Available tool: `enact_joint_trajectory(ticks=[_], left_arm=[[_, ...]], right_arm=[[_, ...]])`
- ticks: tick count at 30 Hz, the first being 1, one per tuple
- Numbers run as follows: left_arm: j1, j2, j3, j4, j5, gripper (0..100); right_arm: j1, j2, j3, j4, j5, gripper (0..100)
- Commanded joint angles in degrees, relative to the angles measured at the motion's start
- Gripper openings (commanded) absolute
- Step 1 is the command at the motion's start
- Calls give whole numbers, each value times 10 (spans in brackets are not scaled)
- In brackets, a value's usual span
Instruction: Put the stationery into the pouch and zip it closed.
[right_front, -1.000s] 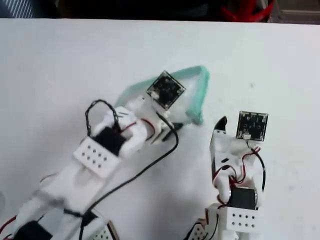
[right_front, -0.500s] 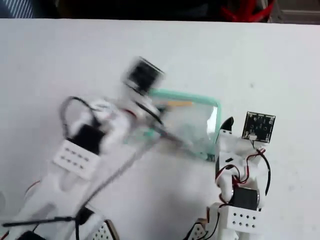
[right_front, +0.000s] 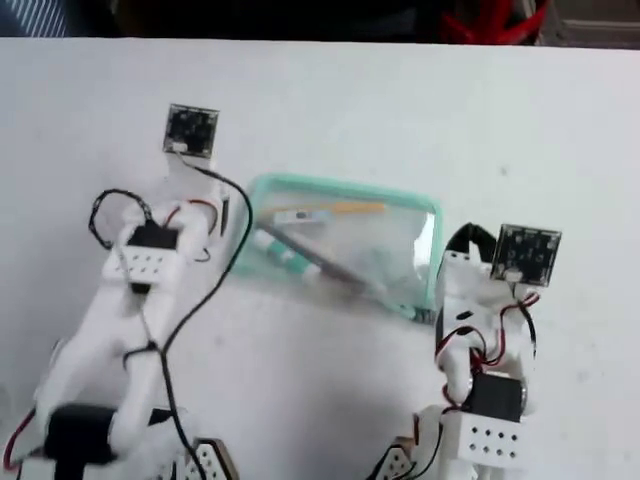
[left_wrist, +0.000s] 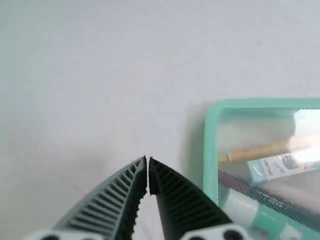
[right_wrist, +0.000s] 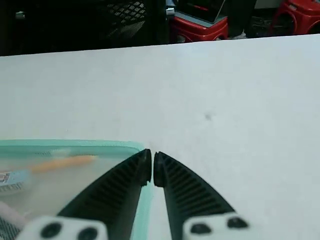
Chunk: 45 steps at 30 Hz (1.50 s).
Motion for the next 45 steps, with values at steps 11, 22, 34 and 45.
enact_joint_trajectory(ticks=[11,22,34,45], left_arm=[[-7,124,-87,-12,-6,23],[-22,123,-93,-8,-6,24],[-23,127,-106,16,-6,24],[-23,127,-105,15,-6,27]], right_arm=[[27,620,-372,19,25,17],[48,1010,-713,224,29,17],[-59,1031,-746,200,29,17],[-86,1031,-746,182,31,17]])
